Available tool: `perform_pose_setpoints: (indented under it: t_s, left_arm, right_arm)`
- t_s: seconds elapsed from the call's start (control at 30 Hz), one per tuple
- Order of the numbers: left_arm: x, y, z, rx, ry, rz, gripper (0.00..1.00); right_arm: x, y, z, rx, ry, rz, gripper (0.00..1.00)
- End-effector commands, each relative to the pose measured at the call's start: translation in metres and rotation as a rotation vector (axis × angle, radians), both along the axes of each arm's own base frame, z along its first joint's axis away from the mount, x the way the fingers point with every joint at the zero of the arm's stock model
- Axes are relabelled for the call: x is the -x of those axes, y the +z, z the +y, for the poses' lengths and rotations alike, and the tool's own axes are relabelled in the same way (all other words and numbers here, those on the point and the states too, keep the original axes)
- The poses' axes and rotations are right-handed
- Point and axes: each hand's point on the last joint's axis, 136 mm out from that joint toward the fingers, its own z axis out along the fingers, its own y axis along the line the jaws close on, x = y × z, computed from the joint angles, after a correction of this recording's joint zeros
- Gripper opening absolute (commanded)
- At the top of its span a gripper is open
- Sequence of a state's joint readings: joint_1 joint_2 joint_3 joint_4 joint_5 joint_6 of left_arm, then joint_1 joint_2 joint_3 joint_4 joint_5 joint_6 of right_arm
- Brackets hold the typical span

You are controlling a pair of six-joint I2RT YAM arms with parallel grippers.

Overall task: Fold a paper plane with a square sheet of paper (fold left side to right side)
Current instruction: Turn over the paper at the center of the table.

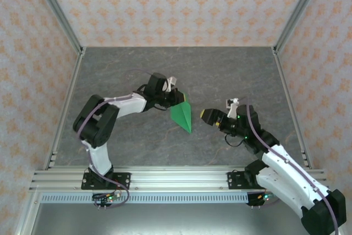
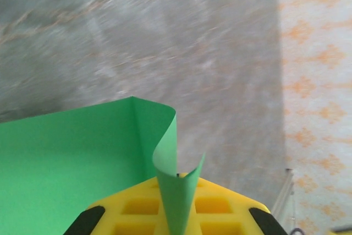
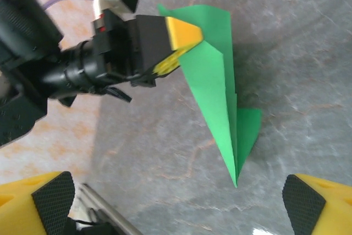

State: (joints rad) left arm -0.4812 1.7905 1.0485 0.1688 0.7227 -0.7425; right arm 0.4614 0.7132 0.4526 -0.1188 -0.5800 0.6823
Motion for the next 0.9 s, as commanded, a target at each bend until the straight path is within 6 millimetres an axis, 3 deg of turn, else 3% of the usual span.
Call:
perform_pose_setpoints:
  t_s: [0.0,0.27,0.43,0.67,0.87]
  left_arm:
    - [-0.003,0.079,0.013,0.059,0.035,-0.157,0.08]
    - [0.024,0.176,0.035,0.159,0.06,-0.323,0.08]
    - [0.043,0.221,0.041,0.227,0.048,-0.399,0.08]
    - [0.059,0.245,0.043,0.283,0.026,-0.422,0.08]
    - [0.062,0.254,0.037,0.32,-0.007,-0.42,0.08]
  right_arm:
    - [-0.006,0.036,0.013,-0.191,0.087,-0.078,1.0]
    - [-0.015,0.092,0.039,-0.338,0.281,-0.206,1.0]
    - [-0.021,0.105,0.052,-0.373,0.357,-0.215,1.0]
    - [-0.015,0.13,0.079,-0.42,0.458,-0.269,1.0]
    - [-0.008,0.149,0.095,-0.447,0.5,-0.296,1.0]
